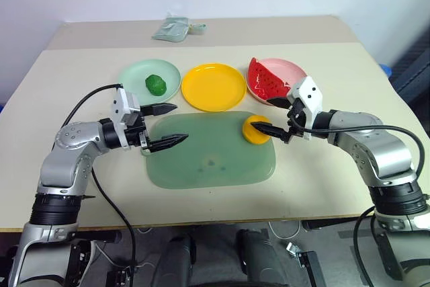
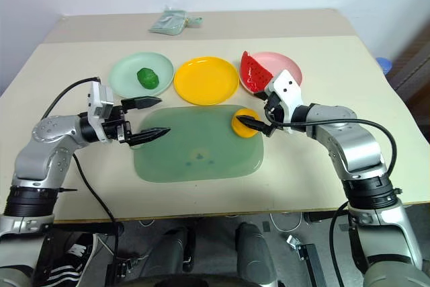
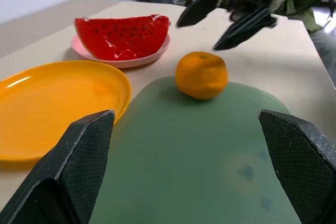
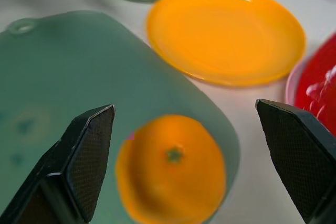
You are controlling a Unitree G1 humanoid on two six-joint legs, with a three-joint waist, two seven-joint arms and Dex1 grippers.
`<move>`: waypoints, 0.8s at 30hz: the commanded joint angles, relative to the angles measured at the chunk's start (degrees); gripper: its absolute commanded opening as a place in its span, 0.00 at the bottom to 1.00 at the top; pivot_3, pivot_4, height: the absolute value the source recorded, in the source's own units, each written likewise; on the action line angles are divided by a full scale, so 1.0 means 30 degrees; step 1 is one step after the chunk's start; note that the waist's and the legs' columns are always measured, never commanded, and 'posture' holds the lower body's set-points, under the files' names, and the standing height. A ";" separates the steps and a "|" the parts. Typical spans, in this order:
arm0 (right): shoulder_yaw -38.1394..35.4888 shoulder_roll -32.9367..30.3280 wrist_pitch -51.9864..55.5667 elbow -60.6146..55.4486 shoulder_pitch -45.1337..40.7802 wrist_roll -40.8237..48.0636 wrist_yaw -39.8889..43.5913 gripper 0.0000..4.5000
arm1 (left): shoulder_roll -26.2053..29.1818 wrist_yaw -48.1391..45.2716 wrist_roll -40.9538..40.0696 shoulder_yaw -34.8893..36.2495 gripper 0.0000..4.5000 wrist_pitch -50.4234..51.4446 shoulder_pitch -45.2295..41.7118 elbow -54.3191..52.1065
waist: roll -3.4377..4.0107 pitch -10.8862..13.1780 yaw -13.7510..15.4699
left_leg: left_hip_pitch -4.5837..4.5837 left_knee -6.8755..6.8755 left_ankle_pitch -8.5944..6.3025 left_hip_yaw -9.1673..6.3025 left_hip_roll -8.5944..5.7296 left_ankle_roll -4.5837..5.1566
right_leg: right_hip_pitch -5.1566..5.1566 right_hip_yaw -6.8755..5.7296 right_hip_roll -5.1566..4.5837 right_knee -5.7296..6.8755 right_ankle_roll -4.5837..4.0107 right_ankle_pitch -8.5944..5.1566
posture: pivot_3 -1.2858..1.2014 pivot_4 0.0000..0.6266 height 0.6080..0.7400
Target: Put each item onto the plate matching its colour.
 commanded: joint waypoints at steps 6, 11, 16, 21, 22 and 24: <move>-0.0510 0.0734 0.0464 0.0596 -0.0208 0.0134 0.0155 0.97 | 0.0199 0.0204 -0.0066 0.0278 1.00 -0.0270 0.0091 -0.0968 | -0.0001 0.0000 0.0009 | 0.0000 0.0000 0.0000 -0.0004 0.0001 0.0001 | 0.0000 -0.0001 0.0003 0.0001 0.0000 0.0000 | 0.52 0.24 1.00; -0.0467 0.1033 0.0945 0.0598 -0.0188 0.0207 0.0408 0.97 | 0.0190 0.0452 -0.0149 0.0386 1.00 -0.0164 0.0305 -0.1238 | -0.0001 0.0000 0.0030 | 0.0000 0.0002 0.0000 -0.0005 0.0001 0.0000 | -0.0001 -0.0002 0.0002 0.0005 0.0000 0.0001 | 0.52 0.24 1.00; 0.0377 0.0609 0.0572 0.0458 -0.0186 -0.0731 0.0862 0.97 | 0.0162 0.0736 -0.0155 0.0438 1.00 -0.0123 0.0439 -0.1382 | 0.0000 0.0000 0.0059 | 0.0000 0.0004 0.0000 -0.0005 0.0000 0.0001 | 0.0000 -0.0001 0.0001 0.0007 0.0001 0.0001 | 0.52 0.24 1.00; 0.1778 0.0364 0.0380 0.0314 0.0554 -0.1798 0.1188 0.97 | 0.0049 0.0993 -0.0040 0.0344 1.00 -0.0245 0.0298 -0.1278 | -0.0002 -0.0001 0.0039 | 0.0001 0.0003 0.0000 -0.0004 0.0000 0.0001 | 0.0000 -0.0002 0.0002 0.0007 0.0001 0.0000 | 0.52 0.24 1.00; 0.1846 0.0486 0.0362 0.0471 0.0569 -0.1980 0.1013 0.97 | 0.0024 0.1069 -0.0015 0.0336 1.00 -0.0247 0.0217 -0.1175 | -0.0014 -0.0008 0.0030 | 0.0002 0.0003 0.0000 -0.0003 -0.0001 0.0001 | -0.0001 -0.0002 0.0002 0.0007 0.0001 0.0000 | 0.52 0.24 1.00; 0.1727 0.0705 0.0679 0.0666 0.0392 -0.1870 0.0950 0.97 | 0.0030 0.1151 0.0028 0.0319 1.00 -0.0275 0.0133 -0.1078 | -0.0014 -0.0009 0.0018 | 0.0003 0.0004 0.0000 -0.0003 0.0000 0.0000 | 0.0001 -0.0002 0.0002 0.0008 0.0001 0.0001 | 0.52 0.24 1.00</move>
